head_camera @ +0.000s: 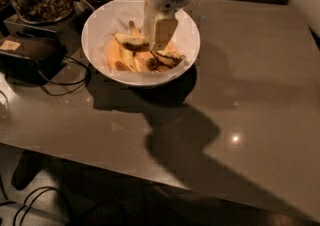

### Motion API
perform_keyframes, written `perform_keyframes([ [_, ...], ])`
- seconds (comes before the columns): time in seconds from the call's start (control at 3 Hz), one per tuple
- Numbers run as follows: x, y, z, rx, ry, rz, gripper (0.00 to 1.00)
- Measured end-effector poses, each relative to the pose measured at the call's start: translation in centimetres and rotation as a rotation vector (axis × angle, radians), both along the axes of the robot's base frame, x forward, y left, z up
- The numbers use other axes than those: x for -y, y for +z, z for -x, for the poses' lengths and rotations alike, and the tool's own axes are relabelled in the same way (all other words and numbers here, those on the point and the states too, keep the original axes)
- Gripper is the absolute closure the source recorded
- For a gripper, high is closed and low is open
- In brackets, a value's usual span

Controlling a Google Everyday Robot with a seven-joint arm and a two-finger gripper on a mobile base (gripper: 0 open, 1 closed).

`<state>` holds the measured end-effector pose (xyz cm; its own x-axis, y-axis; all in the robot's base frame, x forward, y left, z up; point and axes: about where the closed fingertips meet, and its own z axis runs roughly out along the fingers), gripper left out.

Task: Pick banana from white bowl

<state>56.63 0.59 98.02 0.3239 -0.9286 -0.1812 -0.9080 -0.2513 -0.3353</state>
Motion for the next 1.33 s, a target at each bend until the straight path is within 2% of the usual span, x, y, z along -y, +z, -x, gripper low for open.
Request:
perform_keyframes([
  [0.33, 1.0, 2.8, 2.8, 0.072, 0.002, -0.031, 1.0],
  [0.67, 1.0, 2.9, 3.0, 0.069, 0.004, -0.031, 1.0],
  [1.0, 1.8, 2.1, 5.5, 0.016, -0.006, -0.074, 1.0],
  [1.33, 2.6, 1.5, 9.2, -0.044, -0.023, -0.111, 1.0],
])
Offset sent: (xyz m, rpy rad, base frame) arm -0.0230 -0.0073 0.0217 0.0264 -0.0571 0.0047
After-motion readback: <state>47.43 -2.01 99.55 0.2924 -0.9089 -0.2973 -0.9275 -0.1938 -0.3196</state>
